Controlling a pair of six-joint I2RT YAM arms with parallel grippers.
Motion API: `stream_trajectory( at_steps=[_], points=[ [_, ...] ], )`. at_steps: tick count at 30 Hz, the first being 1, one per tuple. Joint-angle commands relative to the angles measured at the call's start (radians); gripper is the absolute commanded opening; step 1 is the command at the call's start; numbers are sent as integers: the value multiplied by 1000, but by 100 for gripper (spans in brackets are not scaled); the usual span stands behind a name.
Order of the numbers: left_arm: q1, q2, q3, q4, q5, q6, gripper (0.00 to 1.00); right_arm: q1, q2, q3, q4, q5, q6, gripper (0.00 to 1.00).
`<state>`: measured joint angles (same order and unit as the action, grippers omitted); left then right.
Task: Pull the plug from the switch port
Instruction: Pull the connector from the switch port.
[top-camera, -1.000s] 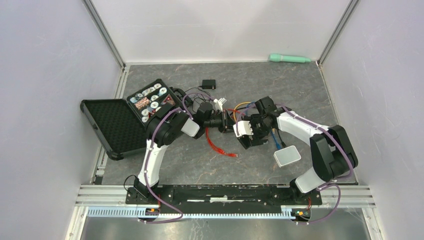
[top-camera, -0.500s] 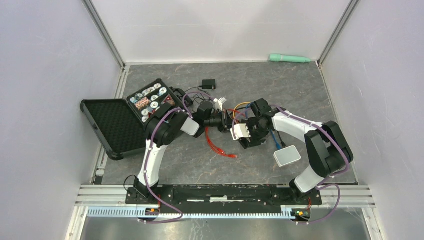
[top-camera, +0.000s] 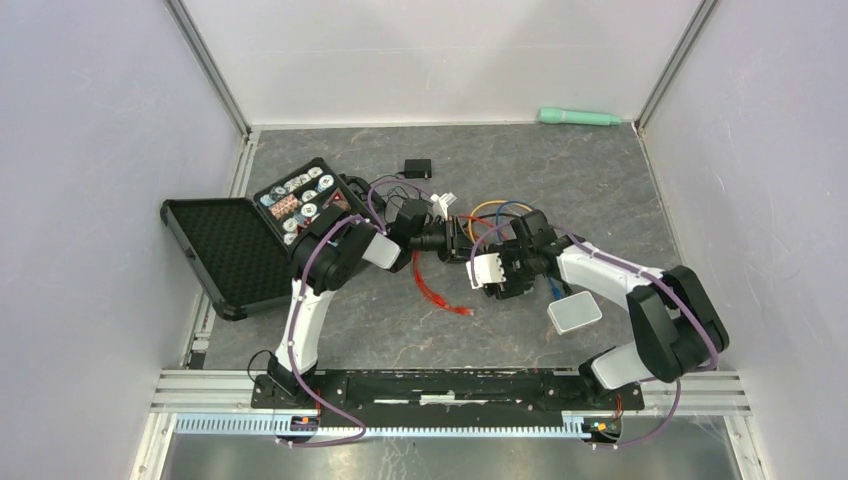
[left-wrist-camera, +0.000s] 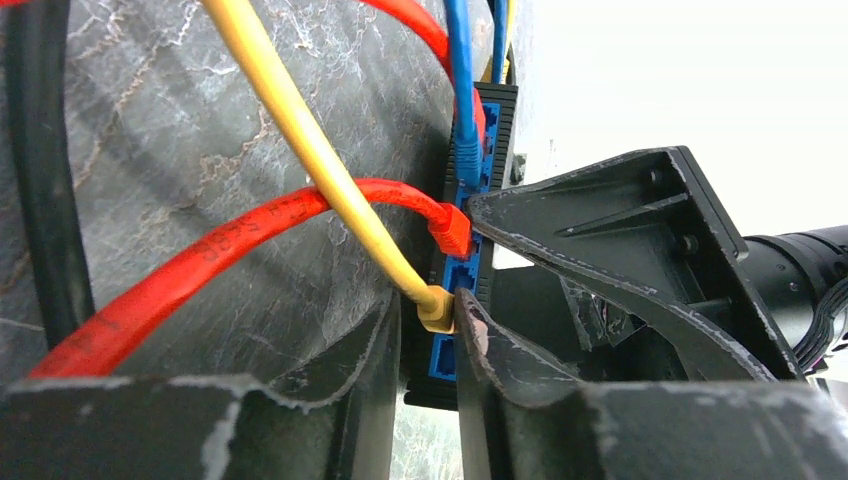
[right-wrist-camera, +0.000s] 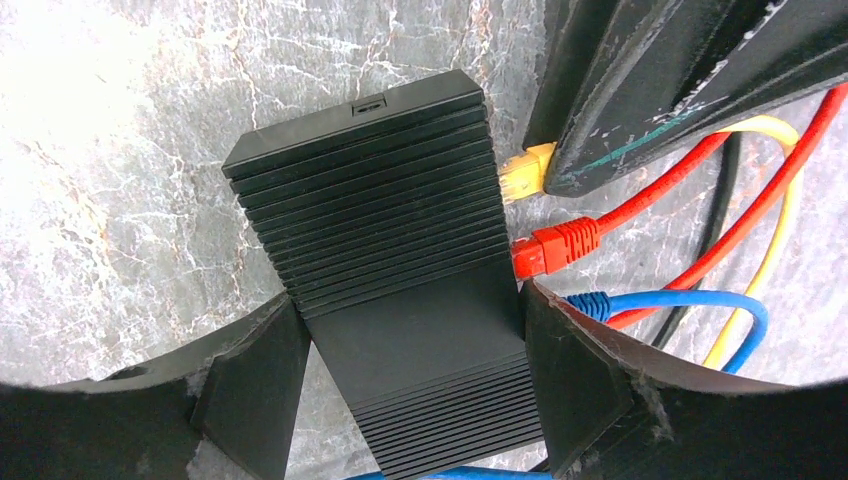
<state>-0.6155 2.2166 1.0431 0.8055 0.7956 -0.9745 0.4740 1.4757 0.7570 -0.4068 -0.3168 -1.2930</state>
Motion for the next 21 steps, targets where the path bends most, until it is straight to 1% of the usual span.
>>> stream_trajectory(
  at_steps=[1, 7, 14, 20, 21],
  points=[
    [-7, -33, 31, -8, 21, 44, 35, 5, -51, -94, 162, -14, 46, 43],
    [-7, -15, 55, 2, 25, 36, 37, 6, -59, -126, 210, -22, 84, 37],
    [-7, -17, 45, 23, 49, 23, 36, 8, -55, -125, 205, -16, 93, 35],
    [6, -4, 17, 91, 67, -6, 35, 8, -56, -125, 188, -9, 79, 34],
    [10, 0, 18, 95, 67, -10, 33, 8, -54, -126, 185, -7, 78, 34]
  ],
)
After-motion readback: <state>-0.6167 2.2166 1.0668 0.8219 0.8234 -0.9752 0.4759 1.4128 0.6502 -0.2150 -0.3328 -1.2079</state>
